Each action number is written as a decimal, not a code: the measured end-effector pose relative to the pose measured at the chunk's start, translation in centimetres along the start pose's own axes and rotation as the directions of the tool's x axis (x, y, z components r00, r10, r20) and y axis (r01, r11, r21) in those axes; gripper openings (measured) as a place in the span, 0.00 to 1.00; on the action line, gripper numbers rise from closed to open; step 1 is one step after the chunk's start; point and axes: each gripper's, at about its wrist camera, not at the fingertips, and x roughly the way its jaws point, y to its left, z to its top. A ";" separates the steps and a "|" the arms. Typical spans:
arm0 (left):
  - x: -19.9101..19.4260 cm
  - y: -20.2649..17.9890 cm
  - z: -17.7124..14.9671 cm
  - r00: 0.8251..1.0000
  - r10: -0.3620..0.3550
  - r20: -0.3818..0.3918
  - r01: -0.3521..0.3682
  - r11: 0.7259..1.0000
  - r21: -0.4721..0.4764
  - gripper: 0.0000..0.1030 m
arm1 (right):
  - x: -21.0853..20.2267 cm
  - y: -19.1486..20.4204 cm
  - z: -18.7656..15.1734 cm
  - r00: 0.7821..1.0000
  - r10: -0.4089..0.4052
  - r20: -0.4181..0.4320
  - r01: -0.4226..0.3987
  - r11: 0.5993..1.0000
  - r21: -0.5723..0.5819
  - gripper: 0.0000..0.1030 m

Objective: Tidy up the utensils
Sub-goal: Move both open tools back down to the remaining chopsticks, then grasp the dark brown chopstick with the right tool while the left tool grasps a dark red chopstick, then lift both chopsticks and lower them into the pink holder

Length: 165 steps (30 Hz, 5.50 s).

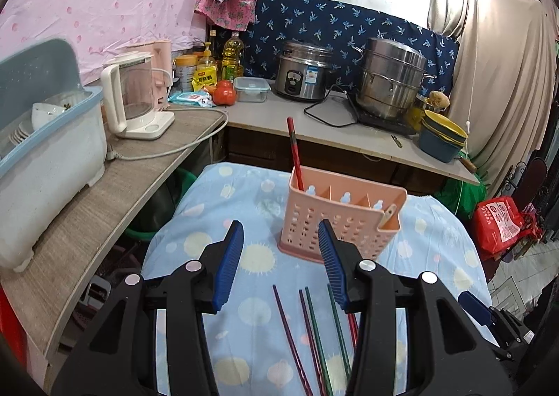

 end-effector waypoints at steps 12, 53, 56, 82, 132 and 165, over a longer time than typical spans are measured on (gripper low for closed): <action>0.1 0.5 -6.5 0.992 0.029 -0.124 -0.025 0.999 0.033 0.41 | -0.5 -1.8 -5.5 0.995 -0.038 -0.094 0.040 0.999 0.017 0.44; 3.6 -1.5 -19.2 0.920 -0.015 -0.392 0.038 0.998 0.051 0.42 | 4.9 -1.9 -13.4 0.960 -0.066 -0.273 0.058 0.998 -0.036 0.08; 3.9 -2.2 -19.5 0.916 -0.028 -0.401 0.055 0.997 0.057 0.42 | 4.8 -2.0 -13.4 0.959 -0.064 -0.275 0.058 0.998 -0.032 0.08; 4.9 -1.5 -20.8 0.910 -0.004 -0.414 0.037 0.997 0.072 0.08 | 4.5 -2.2 -13.6 0.958 -0.047 -0.284 0.046 0.999 -0.009 0.08; -4.1 -0.1 -8.2 0.989 -0.075 -0.125 0.082 0.995 0.050 0.07 | -5.5 -1.4 -3.3 0.998 0.044 0.035 -0.045 0.998 0.031 0.07; -4.3 -3.3 10.1 0.975 -0.138 0.176 0.120 0.987 0.111 0.07 | -4.7 -0.5 13.5 0.964 0.119 0.236 -0.128 0.992 0.022 0.07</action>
